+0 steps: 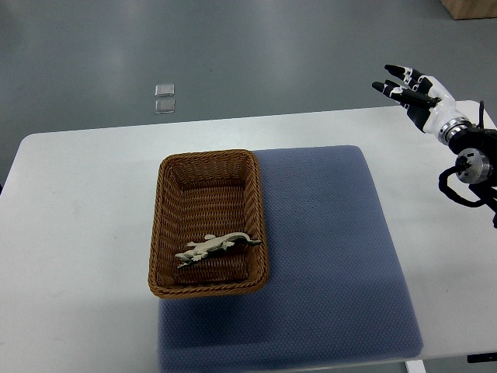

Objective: Place crocodile in brown basket with right hand

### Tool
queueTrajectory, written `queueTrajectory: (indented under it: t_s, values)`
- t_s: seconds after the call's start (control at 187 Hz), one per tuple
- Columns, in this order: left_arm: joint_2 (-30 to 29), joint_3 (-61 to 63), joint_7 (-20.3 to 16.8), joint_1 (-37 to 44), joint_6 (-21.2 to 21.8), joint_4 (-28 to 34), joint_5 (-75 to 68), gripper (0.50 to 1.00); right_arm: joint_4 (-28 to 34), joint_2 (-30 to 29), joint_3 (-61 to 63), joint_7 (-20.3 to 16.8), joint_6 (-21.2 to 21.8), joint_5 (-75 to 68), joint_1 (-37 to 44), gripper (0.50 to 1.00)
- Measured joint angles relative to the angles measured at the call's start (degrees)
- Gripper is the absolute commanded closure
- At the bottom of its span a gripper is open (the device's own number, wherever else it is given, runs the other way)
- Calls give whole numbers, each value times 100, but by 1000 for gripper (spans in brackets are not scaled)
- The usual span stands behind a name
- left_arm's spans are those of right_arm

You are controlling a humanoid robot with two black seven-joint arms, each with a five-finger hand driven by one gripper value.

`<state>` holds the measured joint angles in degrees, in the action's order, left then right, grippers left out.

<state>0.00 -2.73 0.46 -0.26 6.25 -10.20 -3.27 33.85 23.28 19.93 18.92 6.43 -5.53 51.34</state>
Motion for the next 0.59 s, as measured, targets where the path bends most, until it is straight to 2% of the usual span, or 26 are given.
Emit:
queueTrajectory:
  t_s: [0.235, 0.592]
  values:
    - [0, 0, 0, 0, -2, 0, -2, 500, 25, 2, 2, -129, 291, -268, -26, 572]
    - [0, 0, 0, 0, -2, 0, -3, 500, 7, -52, 2, -82, 344, -209, -137, 572]
